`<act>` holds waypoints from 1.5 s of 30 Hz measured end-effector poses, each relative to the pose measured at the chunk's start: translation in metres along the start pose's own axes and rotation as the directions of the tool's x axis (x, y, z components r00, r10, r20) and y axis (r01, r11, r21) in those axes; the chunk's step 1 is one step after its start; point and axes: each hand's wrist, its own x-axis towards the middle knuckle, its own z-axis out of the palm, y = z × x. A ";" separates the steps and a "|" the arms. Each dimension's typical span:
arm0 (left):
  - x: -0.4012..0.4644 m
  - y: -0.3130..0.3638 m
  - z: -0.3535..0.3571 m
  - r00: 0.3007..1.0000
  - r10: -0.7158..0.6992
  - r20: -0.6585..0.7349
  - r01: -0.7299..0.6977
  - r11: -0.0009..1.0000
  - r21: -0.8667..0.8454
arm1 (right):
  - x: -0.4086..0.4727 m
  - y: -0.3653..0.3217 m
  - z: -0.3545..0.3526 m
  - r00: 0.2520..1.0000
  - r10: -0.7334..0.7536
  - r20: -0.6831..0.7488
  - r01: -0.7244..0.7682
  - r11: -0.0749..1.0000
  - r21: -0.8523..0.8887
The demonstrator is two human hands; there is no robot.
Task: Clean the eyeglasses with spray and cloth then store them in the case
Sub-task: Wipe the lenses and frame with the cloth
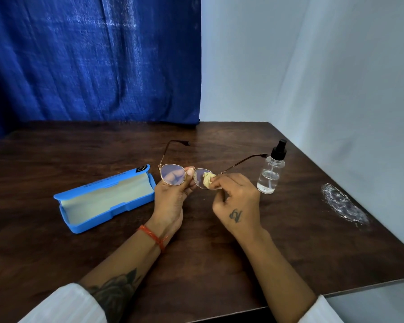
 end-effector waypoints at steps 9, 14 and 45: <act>0.000 0.000 -0.001 1.000 0.023 0.005 -0.023 0.999 0.022 | 0.000 0.002 0.008 0.998 -0.008 0.063 0.009 1.000 -0.012; 0.001 0.000 -0.003 0.999 0.050 0.016 -0.050 0.998 0.027 | -0.002 0.000 0.003 0.997 -0.045 0.059 0.046 0.998 -0.031; 0.005 -0.008 -0.008 0.996 0.056 0.075 -0.061 0.995 0.075 | 0.001 -0.012 0.010 0.997 0.048 0.054 -0.048 0.999 -0.008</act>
